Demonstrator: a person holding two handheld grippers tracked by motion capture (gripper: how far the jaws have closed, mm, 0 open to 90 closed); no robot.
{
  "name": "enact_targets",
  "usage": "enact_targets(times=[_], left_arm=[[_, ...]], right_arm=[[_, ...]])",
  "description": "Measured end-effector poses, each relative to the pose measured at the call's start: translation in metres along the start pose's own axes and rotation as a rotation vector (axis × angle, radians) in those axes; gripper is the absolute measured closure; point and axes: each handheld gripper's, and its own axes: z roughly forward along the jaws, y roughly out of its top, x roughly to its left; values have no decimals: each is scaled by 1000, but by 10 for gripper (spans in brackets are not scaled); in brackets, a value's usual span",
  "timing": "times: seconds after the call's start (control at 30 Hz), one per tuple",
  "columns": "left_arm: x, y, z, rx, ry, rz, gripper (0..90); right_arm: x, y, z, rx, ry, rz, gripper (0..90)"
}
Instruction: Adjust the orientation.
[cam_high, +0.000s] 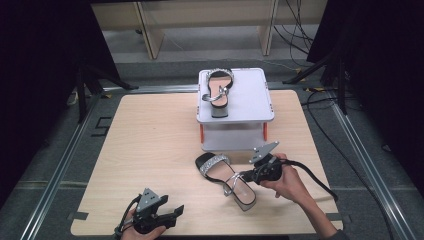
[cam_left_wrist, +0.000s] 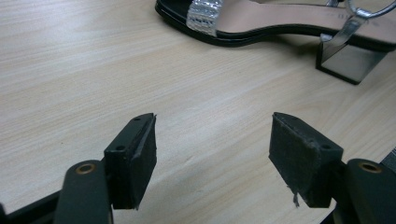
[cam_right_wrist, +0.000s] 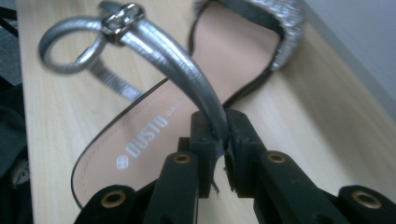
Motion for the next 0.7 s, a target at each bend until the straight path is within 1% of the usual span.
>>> enact_targets(times=[0.03, 0.07, 0.1, 0.13, 0.17, 0.2, 0.23, 0.27, 0.3, 0.33, 0.37, 0.4, 0.43, 0.47, 0.53, 0.57, 0.6, 0.63, 0.67, 0.7], left_arm=[[0, 0, 1, -3, -3, -1, 314], [0, -1, 1, 3, -1, -4, 313], [0, -1, 1, -4, -2, -8, 313], [-1, -1, 2, -10, -3, -8, 314], [-1, -1, 1, -14, -3, -13, 313], [-2, -1, 2, -16, -5, -12, 313], [-2, -1, 2, -18, -6, -5, 313], [-3, -1, 3, -16, -4, -3, 313], [-3, -2, 3, -13, -4, -2, 313], [-3, -2, 2, -14, -6, -5, 313], [-3, -2, 2, -15, -6, -6, 312], [-3, -1, 3, -19, -5, -3, 312], [-2, -1, 3, -17, -1, 1, 312], [-2, -1, 3, -19, -3, -2, 312], [-2, -2, 3, -20, -8, -7, 311], [-2, -2, 3, -18, -5, -11, 311], [0, -1, 2, 7, 9, 16, 311], [0, -1, 2, 5, 8, 14, 310], [-2, -1, 3, -11, -6, -7, 310], [-2, -1, 3, -10, -7, -7, 310]], right_arm=[[0, 0, 0, 0, 0, 0, 823], [-3, -1, -2, 2, -4, -9, 823], [-6, -3, -3, -3, -2, 7, 823], [-9, -4, -5, 6, -6, 25, 821], [-12, -5, -5, 4, -20, 33, 821], [-17, -6, -6, 6, -44, 35, 820], [-17, -6, -6, 6, -44, 35, 820], [-19, -7, -6, 1, -36, 54, 817], [-20, -8, -7, -1, -54, 74, 806], [-19, -8, -7, 8, -58, 97, 790], [-23, -9, -7, 13, -77, 85, 672], [-24, -10, -9, 50, -79, 117, 587], [-23, -10, -13, 65, -96, 161, 561], [-22, -10, -19, 47, -95, 167, 554], [-21, -9, -36, 50, -114, 164, 468], [-19, -8, -45, 58, -134, 156, 447], [-13, -4, -57, 47, -151, 213, 430], [-11, 1, -68, 4, -177, 201, 396], [-8, 6, -75, -32, -180, 185, 380], [-3, 13, -80, -67, -183, 197, 373]])
